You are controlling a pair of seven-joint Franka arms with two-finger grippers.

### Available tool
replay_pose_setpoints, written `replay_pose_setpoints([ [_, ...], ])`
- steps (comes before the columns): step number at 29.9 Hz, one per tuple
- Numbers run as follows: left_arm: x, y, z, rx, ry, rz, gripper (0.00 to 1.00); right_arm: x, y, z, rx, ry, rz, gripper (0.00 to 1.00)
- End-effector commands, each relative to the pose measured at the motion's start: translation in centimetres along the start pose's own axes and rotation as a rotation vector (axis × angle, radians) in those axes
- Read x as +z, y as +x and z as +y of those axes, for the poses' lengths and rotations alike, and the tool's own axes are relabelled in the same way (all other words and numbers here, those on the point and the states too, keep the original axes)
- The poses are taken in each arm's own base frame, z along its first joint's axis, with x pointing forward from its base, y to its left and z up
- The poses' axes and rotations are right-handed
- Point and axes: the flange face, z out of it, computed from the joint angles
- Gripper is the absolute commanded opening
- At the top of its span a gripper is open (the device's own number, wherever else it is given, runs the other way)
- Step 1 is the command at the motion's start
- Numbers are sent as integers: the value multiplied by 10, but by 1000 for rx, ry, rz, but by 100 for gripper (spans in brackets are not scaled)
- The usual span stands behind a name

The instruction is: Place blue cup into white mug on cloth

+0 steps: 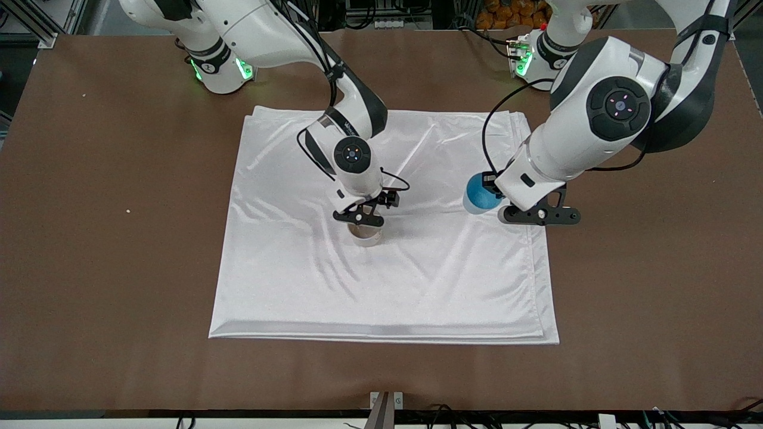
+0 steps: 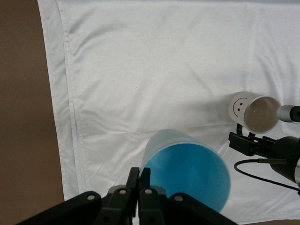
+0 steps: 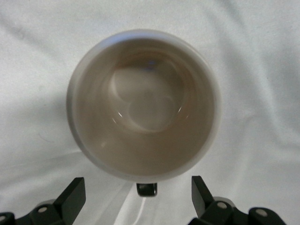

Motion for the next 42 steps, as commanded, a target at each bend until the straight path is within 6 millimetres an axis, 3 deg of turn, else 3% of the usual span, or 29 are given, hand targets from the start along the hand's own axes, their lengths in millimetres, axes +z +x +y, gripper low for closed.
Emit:
replay_pose_setpoints([
  [1,-9,-5,5,-17,-14,3,0,-28,-10,-4,26,7,-11,100],
  [9,-14,-10,13,-47,-85,-26,0,-79,-18,2,7,-1,-30,100],
  [14,-19,-8,16,-51,-98,-12,0,-98,-7,18,-60,-11,-44,100],
  [19,-14,-14,40,-51,-108,2,0,-116,17,44,-92,-15,-60,100],
  [30,25,-16,105,-119,-179,33,0,-158,81,122,-147,3,-68,100],
  [38,72,-23,163,-138,-208,81,0,-164,136,200,-220,9,-88,100],
  [42,101,-27,180,-144,-167,102,0,-159,160,240,-235,16,-97,100],
])
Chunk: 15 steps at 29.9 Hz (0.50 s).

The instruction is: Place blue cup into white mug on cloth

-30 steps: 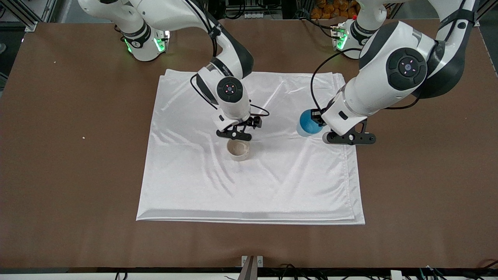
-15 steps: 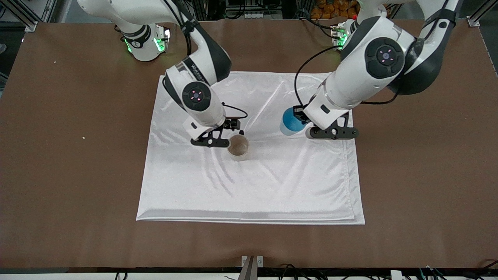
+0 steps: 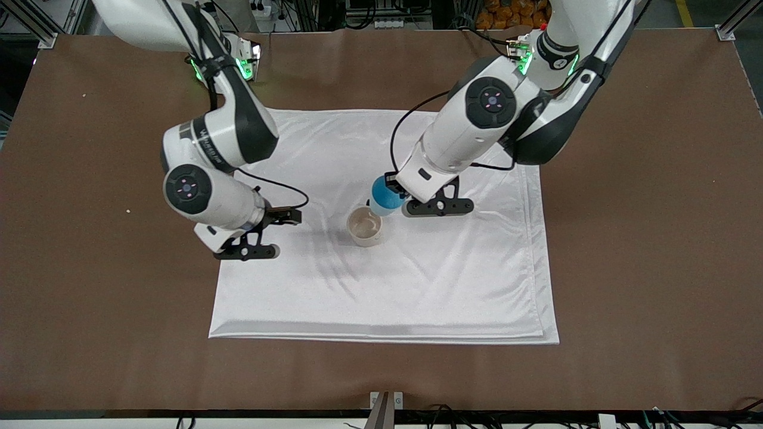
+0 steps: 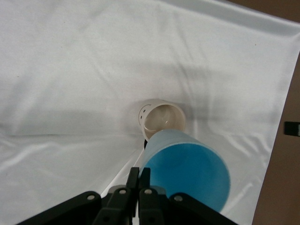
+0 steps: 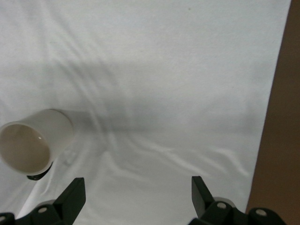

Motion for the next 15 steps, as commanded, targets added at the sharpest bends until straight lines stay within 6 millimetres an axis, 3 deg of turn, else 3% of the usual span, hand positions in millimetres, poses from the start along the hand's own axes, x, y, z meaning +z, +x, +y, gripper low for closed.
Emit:
replay_pose_setpoints([
  [1,37,-8,19,-11,35,42,0,-1,13,54,-30,17,-16,100],
  [11,89,-18,28,18,104,58,0,2,32,147,-57,6,-27,100],
  [15,114,-18,31,29,101,86,0,-8,32,165,-42,-19,-10,100],
])
